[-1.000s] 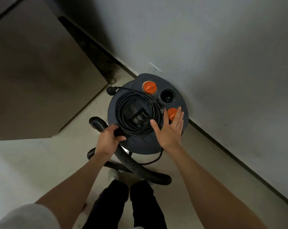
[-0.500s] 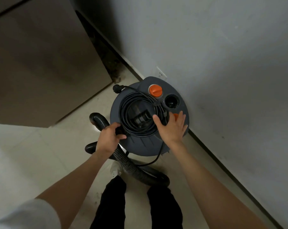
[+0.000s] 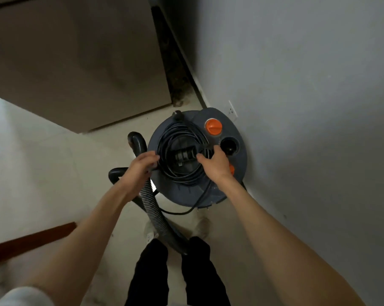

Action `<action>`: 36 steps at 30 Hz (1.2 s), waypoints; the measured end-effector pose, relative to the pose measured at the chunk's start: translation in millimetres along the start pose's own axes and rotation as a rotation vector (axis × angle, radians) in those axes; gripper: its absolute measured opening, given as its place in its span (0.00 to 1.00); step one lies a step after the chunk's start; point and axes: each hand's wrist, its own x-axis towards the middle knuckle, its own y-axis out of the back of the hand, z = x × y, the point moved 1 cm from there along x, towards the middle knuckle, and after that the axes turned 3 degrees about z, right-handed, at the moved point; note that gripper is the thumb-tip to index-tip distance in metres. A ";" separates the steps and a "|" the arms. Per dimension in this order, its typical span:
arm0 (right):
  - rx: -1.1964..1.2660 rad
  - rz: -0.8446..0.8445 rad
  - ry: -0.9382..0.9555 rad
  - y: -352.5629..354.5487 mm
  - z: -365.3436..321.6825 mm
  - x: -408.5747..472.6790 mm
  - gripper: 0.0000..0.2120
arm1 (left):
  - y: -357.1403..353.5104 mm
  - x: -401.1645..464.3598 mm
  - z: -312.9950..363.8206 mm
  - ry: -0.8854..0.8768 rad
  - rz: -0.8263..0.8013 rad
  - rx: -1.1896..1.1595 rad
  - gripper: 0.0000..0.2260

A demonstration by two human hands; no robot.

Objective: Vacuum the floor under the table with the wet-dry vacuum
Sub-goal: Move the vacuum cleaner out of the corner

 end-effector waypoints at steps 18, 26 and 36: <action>0.074 -0.043 0.160 -4.9 -16.0 -137.9 0.04 | -17.1 -129.4 -57.5 0.237 -0.100 -0.341 0.25; 0.068 -0.014 0.210 -7.2 -35.6 -161.6 0.04 | -11.9 -142.7 -44.5 0.190 -0.079 -0.417 0.15; 0.064 -0.107 0.252 -4.5 -53.2 -185.0 0.06 | -4.5 -147.4 -36.0 0.217 -0.077 -0.631 0.07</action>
